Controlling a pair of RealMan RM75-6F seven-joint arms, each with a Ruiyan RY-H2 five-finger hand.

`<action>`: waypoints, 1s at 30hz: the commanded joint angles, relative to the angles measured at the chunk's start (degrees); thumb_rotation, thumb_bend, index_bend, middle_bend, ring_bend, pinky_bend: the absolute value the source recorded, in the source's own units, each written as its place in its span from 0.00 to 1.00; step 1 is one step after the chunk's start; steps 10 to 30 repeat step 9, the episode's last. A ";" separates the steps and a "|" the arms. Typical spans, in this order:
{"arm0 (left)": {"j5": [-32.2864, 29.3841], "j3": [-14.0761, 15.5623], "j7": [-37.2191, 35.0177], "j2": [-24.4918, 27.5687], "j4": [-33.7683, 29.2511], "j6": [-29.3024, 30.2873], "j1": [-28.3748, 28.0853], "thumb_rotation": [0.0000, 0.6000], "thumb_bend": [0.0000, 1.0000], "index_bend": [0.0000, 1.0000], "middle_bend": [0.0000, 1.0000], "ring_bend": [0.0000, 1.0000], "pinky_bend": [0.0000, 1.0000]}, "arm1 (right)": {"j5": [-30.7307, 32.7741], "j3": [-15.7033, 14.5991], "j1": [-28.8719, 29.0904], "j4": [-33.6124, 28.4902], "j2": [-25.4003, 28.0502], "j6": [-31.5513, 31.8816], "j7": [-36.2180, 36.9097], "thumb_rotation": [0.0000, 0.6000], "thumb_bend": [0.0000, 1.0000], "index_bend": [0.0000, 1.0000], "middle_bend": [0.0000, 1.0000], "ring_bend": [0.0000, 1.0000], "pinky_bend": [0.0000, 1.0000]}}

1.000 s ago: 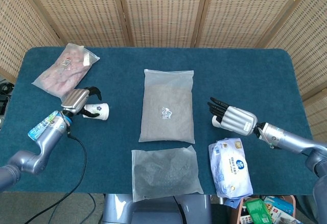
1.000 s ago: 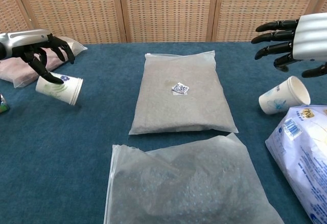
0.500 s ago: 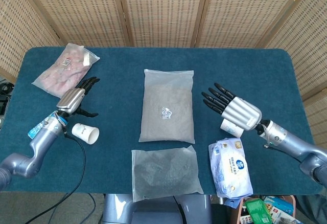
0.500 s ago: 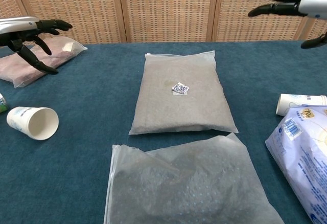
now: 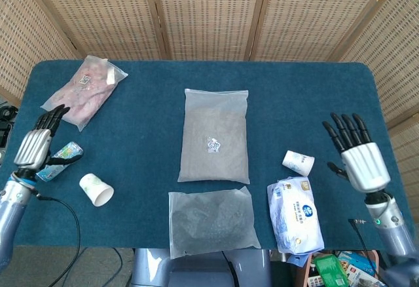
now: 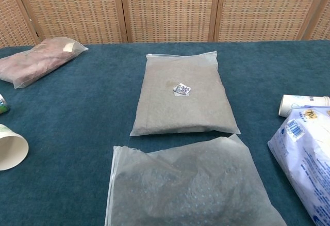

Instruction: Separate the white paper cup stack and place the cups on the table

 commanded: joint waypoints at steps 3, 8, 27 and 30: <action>0.53 2.95 6.99 2.46 -4.93 8.65 6.92 1.00 0.10 0.00 0.00 0.00 0.00 | 7.11 -1.38 -8.98 -10.58 2.93 0.93 -0.73 1.00 0.00 0.00 0.00 0.00 0.00; 1.84 4.09 9.58 2.90 -7.14 11.64 9.02 1.00 0.10 0.00 0.00 0.00 0.00 | 6.45 -1.87 -11.50 -13.43 3.24 2.67 -1.72 1.00 0.00 0.00 0.00 0.00 0.00; 2.06 4.33 10.17 3.10 -7.63 11.65 9.20 1.00 0.10 0.00 0.00 0.00 0.00 | 6.26 -1.78 -11.85 -13.98 3.51 2.82 -2.10 1.00 0.00 0.00 0.00 0.00 0.00; 2.06 4.33 10.17 3.10 -7.63 11.65 9.20 1.00 0.10 0.00 0.00 0.00 0.00 | 6.26 -1.78 -11.85 -13.98 3.51 2.82 -2.10 1.00 0.00 0.00 0.00 0.00 0.00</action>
